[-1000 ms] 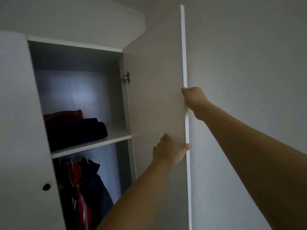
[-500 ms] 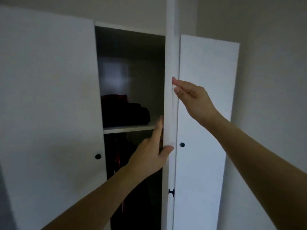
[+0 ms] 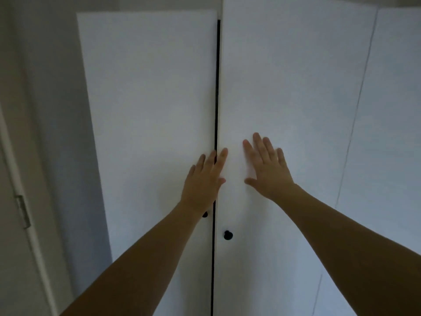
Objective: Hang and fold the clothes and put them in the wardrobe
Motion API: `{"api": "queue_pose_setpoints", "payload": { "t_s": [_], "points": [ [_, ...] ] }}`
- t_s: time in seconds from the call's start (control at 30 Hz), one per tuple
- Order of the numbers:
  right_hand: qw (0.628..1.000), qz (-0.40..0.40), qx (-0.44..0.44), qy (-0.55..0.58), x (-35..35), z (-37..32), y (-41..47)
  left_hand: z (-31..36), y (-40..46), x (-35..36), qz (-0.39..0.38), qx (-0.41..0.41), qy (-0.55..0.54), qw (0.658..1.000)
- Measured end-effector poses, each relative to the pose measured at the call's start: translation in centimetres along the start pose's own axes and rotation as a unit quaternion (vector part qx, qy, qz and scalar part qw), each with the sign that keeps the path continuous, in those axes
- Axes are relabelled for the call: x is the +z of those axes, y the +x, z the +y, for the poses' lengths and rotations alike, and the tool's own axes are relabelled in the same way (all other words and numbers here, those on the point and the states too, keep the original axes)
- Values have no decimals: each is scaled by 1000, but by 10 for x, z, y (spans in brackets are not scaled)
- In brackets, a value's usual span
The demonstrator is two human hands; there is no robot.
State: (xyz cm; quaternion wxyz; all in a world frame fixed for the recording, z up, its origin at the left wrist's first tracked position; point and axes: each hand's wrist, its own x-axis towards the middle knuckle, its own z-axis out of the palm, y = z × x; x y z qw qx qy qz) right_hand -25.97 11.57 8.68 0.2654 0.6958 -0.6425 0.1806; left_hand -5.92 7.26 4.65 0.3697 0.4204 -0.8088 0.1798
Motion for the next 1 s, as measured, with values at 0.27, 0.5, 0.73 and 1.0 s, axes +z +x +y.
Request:
{"api": "queue_pose_setpoints", "payload": {
  "t_s": [0.27, 0.5, 0.73, 1.0],
  "points": [
    [998, -10, 8, -64, 47, 11, 42, -34, 45, 48, -13, -3, 152, 988],
    [997, 0, 7, -82, 62, 20, 56, -46, 62, 66, -26, 9, 177, 984],
    [996, 7, -7, -88, 58, 19, 51, -46, 58, 61, -38, 13, 183, 982],
    [999, 29, -15, 14, 32, 3, 24, -24, 45, 24, -50, 17, 171, 984]
  ]
}}
